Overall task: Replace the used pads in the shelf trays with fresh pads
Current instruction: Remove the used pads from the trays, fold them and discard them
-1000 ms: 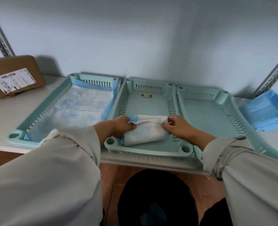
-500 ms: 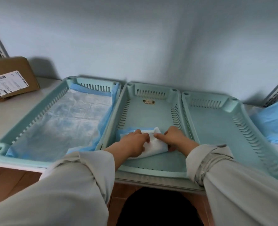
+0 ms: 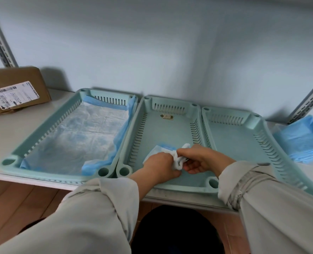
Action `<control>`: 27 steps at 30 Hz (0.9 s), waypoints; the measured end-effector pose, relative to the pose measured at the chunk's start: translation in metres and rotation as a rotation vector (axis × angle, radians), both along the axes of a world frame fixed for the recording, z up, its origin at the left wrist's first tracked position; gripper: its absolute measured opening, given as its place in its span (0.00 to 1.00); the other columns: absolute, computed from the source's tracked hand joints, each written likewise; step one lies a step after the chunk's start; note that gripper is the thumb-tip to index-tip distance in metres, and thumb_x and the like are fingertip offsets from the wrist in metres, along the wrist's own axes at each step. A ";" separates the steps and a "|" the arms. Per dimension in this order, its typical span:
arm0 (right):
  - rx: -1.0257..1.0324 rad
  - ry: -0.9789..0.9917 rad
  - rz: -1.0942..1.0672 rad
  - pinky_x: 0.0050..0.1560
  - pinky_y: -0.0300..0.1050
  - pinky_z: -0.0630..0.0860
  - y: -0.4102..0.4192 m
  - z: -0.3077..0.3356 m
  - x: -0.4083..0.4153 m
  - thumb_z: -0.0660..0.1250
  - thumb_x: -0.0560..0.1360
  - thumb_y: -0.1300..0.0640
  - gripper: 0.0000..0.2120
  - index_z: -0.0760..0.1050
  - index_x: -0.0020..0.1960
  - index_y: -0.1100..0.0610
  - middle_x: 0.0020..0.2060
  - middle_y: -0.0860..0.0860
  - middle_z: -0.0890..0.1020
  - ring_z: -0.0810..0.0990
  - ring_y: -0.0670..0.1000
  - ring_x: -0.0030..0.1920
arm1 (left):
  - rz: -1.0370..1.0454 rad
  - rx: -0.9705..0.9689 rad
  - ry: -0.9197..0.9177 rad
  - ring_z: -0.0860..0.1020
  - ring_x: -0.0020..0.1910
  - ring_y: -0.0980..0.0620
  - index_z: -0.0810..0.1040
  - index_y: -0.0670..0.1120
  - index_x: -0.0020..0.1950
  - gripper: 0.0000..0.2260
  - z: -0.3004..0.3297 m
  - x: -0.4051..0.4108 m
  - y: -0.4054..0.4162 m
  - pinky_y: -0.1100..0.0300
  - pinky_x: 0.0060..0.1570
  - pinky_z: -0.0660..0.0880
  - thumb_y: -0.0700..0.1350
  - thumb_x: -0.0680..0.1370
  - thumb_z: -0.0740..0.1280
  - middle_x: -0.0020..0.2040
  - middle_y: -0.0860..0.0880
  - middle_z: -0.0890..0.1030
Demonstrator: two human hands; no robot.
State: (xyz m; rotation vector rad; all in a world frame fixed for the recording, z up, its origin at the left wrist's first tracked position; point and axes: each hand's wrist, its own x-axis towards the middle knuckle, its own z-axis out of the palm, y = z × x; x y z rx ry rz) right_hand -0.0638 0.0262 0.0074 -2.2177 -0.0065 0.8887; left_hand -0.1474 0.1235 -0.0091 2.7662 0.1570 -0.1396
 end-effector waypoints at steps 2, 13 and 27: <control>-0.002 -0.022 0.013 0.33 0.39 0.74 0.001 0.003 -0.002 0.62 0.75 0.55 0.08 0.73 0.41 0.59 0.32 0.54 0.77 0.75 0.48 0.29 | 0.046 -0.117 0.007 0.76 0.59 0.43 0.74 0.42 0.60 0.14 0.002 0.000 0.002 0.57 0.53 0.71 0.48 0.78 0.62 0.58 0.42 0.79; 0.068 -0.402 0.319 0.59 0.40 0.73 0.025 -0.014 -0.002 0.62 0.74 0.71 0.19 0.80 0.60 0.58 0.58 0.53 0.81 0.78 0.50 0.58 | 0.621 -0.929 0.145 0.78 0.53 0.40 0.66 0.37 0.69 0.19 -0.015 0.014 0.037 0.49 0.45 0.78 0.47 0.82 0.56 0.57 0.37 0.75; -0.104 -0.383 0.555 0.66 0.41 0.65 0.036 -0.037 -0.009 0.55 0.78 0.68 0.22 0.74 0.68 0.53 0.66 0.53 0.75 0.72 0.54 0.66 | 0.499 -0.342 0.263 0.73 0.65 0.41 0.65 0.36 0.70 0.27 -0.025 0.035 0.063 0.53 0.61 0.72 0.52 0.78 0.65 0.67 0.37 0.72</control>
